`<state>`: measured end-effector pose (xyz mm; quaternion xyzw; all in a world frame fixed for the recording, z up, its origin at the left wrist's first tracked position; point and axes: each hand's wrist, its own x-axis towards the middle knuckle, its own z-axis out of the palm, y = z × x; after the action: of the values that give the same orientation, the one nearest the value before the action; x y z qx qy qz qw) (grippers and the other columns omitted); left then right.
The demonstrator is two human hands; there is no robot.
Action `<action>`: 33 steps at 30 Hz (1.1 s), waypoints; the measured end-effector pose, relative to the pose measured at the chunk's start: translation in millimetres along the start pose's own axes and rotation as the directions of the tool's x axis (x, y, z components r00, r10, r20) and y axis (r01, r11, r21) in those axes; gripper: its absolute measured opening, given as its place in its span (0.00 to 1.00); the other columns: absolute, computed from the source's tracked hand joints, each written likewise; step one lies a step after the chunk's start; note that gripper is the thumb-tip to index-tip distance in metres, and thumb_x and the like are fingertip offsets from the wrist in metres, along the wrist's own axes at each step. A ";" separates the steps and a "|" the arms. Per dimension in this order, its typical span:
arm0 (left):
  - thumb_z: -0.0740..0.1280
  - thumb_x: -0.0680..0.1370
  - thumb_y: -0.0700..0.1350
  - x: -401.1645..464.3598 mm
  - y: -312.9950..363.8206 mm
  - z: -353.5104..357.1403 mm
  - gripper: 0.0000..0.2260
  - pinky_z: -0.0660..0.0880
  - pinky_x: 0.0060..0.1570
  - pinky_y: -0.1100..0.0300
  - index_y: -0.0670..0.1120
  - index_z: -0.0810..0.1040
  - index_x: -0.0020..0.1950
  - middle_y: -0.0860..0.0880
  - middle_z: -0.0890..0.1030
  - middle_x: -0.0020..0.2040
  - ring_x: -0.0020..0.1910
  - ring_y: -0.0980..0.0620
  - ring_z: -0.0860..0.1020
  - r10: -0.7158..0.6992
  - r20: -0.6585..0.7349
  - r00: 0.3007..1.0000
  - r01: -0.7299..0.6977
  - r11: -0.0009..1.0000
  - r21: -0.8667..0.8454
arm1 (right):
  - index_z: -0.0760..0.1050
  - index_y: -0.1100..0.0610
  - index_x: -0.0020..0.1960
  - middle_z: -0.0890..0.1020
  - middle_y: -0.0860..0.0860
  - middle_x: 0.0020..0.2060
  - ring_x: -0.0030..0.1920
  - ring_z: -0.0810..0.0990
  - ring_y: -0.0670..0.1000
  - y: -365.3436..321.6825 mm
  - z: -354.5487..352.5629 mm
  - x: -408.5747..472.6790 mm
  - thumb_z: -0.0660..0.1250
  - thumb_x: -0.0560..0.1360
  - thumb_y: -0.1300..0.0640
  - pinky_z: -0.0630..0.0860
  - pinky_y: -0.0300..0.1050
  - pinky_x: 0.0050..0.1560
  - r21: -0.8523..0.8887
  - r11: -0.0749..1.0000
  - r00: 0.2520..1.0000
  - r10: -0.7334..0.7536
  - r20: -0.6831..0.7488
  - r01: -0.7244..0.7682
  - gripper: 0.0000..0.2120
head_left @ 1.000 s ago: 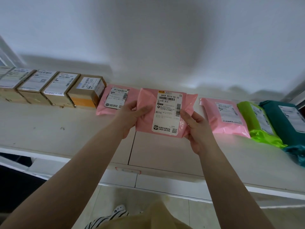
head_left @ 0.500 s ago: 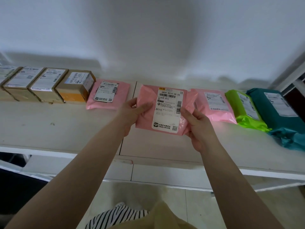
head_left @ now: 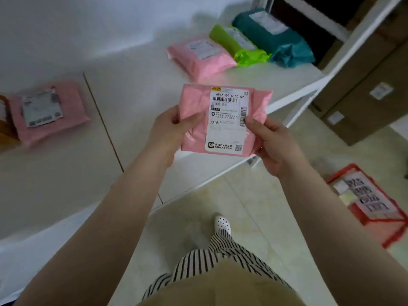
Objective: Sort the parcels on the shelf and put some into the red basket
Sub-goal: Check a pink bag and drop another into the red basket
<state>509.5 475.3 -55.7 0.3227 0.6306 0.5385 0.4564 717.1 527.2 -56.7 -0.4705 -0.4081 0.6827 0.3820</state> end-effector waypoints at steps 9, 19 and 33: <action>0.74 0.72 0.45 -55.0 -55.3 142.8 0.06 0.80 0.48 0.49 0.48 0.81 0.46 0.45 0.85 0.47 0.44 0.47 0.84 -0.119 0.314 0.942 0.077 0.987 0.143 | 0.82 0.56 0.50 0.88 0.49 0.42 0.41 0.85 0.48 42.1 -146.6 -94.5 0.70 0.76 0.59 0.81 0.45 0.43 0.107 0.994 0.922 0.065 -0.383 -0.026 0.04; 0.73 0.74 0.45 -109.9 -114.8 361.9 0.04 0.78 0.37 0.64 0.50 0.78 0.46 0.51 0.83 0.43 0.40 0.54 0.81 -0.283 0.499 0.819 0.129 0.939 0.320 | 0.81 0.56 0.47 0.87 0.47 0.36 0.34 0.84 0.47 68.1 -354.2 -165.8 0.70 0.76 0.60 0.78 0.37 0.31 0.227 0.973 0.785 0.171 -0.595 -0.040 0.02; 0.68 0.78 0.44 -136.9 -153.5 614.1 0.17 0.79 0.45 0.60 0.43 0.70 0.66 0.46 0.80 0.54 0.46 0.49 0.81 -0.394 0.566 0.724 0.178 0.900 0.399 | 0.82 0.59 0.49 0.87 0.50 0.38 0.36 0.85 0.48 53.1 -611.7 -215.2 0.72 0.75 0.59 0.82 0.46 0.39 0.209 0.975 0.718 0.200 -0.667 -0.078 0.04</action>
<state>1140.8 556.0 -176.1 0.4512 0.5596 0.2112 0.6623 1350.6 433.4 -171.3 -0.6846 -0.1439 0.5197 0.4904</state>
